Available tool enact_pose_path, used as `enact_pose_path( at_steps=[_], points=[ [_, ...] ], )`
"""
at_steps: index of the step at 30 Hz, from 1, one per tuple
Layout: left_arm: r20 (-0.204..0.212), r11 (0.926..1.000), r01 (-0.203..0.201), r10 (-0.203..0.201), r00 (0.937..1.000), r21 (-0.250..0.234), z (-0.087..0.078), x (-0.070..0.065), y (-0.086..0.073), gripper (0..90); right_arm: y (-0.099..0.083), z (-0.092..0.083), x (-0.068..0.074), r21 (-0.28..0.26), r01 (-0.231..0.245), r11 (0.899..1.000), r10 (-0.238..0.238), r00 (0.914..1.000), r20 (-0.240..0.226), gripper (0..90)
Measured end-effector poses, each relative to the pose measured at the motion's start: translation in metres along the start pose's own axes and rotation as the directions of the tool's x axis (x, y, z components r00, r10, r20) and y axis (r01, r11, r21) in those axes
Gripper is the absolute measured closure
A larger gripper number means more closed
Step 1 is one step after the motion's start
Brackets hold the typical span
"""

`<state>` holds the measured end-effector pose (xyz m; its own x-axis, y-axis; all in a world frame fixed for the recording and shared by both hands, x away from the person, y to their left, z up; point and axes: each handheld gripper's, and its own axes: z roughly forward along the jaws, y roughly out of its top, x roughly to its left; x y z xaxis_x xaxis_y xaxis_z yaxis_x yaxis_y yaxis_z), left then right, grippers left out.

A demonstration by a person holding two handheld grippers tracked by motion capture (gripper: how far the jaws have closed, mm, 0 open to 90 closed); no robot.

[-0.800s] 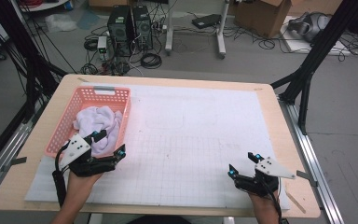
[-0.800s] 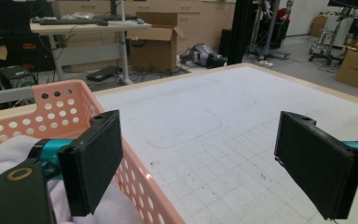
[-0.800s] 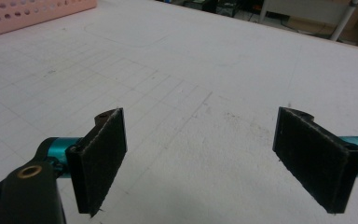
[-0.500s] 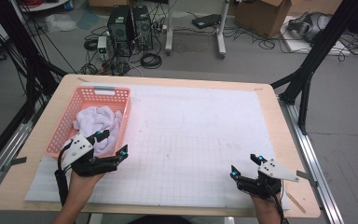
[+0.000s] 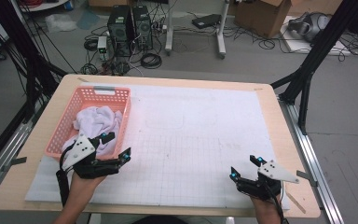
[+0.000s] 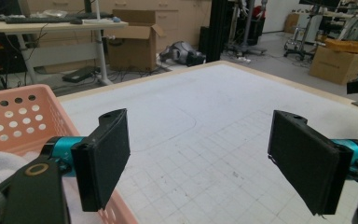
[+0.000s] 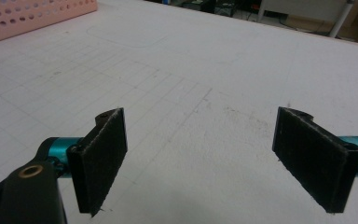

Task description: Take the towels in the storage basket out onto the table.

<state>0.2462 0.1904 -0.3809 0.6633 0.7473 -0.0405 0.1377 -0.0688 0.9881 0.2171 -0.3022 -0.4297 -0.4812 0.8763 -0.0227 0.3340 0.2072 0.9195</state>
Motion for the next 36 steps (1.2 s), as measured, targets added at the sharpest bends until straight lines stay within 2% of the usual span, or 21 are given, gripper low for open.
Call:
enact_pose_path(
  at_steps=[4, 5, 6, 10, 14, 15, 17, 18, 19, 23, 25, 28, 29, 30, 32, 33, 34, 35, 36],
  points=[
    [-0.017, 1.0, -0.005, 0.005, 0.9998, -0.005, -0.002, 0.003, 0.006, 16.7, 0.0, 0.001, -0.001, 0.003, -0.002, 1.0, 0.002, 1.0, 0.001, 16.3],
    [-0.023, 0.9997, 0.007, -0.007, 0.9997, -0.022, -0.005, 0.009, 0.012, 16.6, -0.001, 0.001, -0.002, 0.003, -0.001, 1.0, 0.001, 1.0, 0.003, 16.4],
    [-0.023, 0.9997, 0.007, -0.007, 0.9997, -0.022, -0.005, 0.009, 0.012, 16.6, -0.001, 0.001, -0.002, 0.003, -0.004, 1.0, 0.004, 1.0, 0.003, 16.3],
    [-0.052, 0.9989, 0.012, -0.014, 0.9985, -0.045, -0.016, 0.022, 0.027, 16.6, -0.002, 0.0, -0.002, 0.007, -0.009, 1.0, 0.009, 0.9999, 0.008, 16.3],
    [-0.071, 0.9981, 0.046, -0.049, 0.9963, -0.042, -0.029, 0.039, 0.038, 17.1, -0.003, -0.002, -0.001, 0.005, -0.007, 1.0, 0.007, 0.9999, 0.013, 16.4],
    [-0.071, 0.9971, 0.065, -0.068, 0.9952, -0.039, -0.031, 0.045, 0.041, 17.2, -0.003, -0.002, -0.001, 0.007, -0.011, 1.0, 0.011, 0.9998, 0.016, 16.4],
    [-0.063, 0.9953, 0.083, -0.086, 0.9943, -0.05, -0.034, 0.052, 0.045, 17.1, -0.003, -0.002, -0.002, 0.009, -0.015, 1.0, 0.015, 0.9997, 0.018, 16.4],
    [-0.069, 0.9937, 0.101, -0.104, 0.9922, -0.048, -0.033, 0.061, 0.05, 17.1, -0.003, -0.003, -0.002, 0.01, -0.016, 1.0, 0.016, 0.9997, 0.019, 16.4],
    [-0.069, 0.9937, 0.101, -0.104, 0.9922, -0.048, -0.033, 0.061, 0.05, 17.0, -0.003, -0.003, -0.002, 0.01, -0.016, 1.0, 0.016, 0.9997, 0.019, 16.4],
    [-0.12, 0.9964, 0.082, -0.078, 0.9897, 0.021, -0.023, 0.084, 0.059, 17.3, -0.003, -0.002, -0.001, 0.008, -0.01, 1.0, 0.009, 0.9997, 0.022, 16.4],
    [-0.151, 0.9943, 0.087, -0.078, 0.9856, 0.061, -0.016, 0.096, 0.059, 17.6, -0.003, -0.002, 0.0, 0.011, -0.012, 1.0, 0.011, 0.9997, 0.019, 16.4],
    [-0.192, 0.9839, 0.133, -0.109, 0.9754, 0.119, -0.005, 0.113, 0.052, 17.5, -0.003, -0.001, 0.0, 0.014, -0.004, 1.0, 0.003, 0.9998, 0.02, 16.4],
    [-0.215, 0.9738, 0.159, -0.122, 0.969, 0.163, 0.002, 0.122, 0.046, 17.5, -0.003, -0.001, 0.0, 0.014, -0.003, 1.0, 0.003, 0.9998, 0.021, 16.4],
    [-0.215, 0.9738, 0.159, -0.122, 0.969, 0.163, 0.002, 0.122, 0.046, 17.5, -0.003, -0.001, 0.0, 0.015, -0.005, 1.0, 0.004, 0.9998, 0.022, 16.4],
    [-0.24, 0.9611, 0.179, -0.126, 0.9624, 0.211, 0.009, 0.129, 0.04, 17.5, -0.003, -0.002, -0.001, 0.016, -0.005, 1.0, 0.005, 0.9998, 0.021, 16.4],
    [-0.246, 0.9565, 0.182, -0.124, 0.9612, 0.228, 0.011, 0.131, 0.038, 17.4, -0.003, -0.002, -0.001, 0.016, -0.005, 1.0, 0.005, 0.9998, 0.021, 16.4],
    [-0.264, 0.944, 0.197, -0.126, 0.9563, 0.265, 0.018, 0.135, 0.033, 17.4, -0.003, -0.002, 0.0, 0.018, -0.01, 1.0, 0.009, 0.9997, 0.02, 16.5],
    [-0.264, 0.944, 0.197, -0.126, 0.9563, 0.265, 0.018, 0.135, 0.033, 17.5, -0.003, -0.002, 0.0, 0.018, -0.008, 1.0, 0.008, 0.9997, 0.021, 16.5],
    [-0.269, 0.9358, 0.203, -0.125, 0.955, 0.288, 0.021, 0.137, 0.031, 17.4, -0.003, -0.002, 0.0, 0.018, -0.005, 1.0, 0.005, 0.9998, 0.021, 16.5]
  ],
)
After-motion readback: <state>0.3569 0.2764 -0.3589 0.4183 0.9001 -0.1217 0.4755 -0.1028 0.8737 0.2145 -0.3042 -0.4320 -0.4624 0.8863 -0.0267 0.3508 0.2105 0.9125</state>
